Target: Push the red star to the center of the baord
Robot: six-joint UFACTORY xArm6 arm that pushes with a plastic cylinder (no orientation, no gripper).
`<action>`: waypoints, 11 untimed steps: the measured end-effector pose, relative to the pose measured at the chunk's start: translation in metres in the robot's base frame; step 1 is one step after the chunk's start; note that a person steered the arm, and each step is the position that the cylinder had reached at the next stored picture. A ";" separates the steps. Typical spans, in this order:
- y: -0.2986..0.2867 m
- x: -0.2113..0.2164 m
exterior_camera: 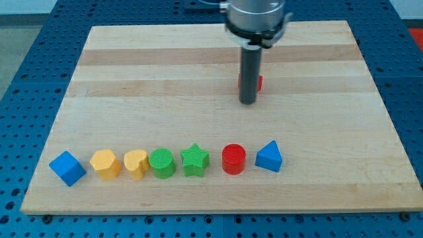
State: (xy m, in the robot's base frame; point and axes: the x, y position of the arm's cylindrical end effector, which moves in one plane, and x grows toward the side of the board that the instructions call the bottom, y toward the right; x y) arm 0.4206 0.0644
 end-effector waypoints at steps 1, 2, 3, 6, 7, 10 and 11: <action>0.052 -0.003; 0.069 -0.032; 0.046 -0.048; 0.029 -0.039; 0.004 -0.038; -0.038 -0.035; -0.038 -0.035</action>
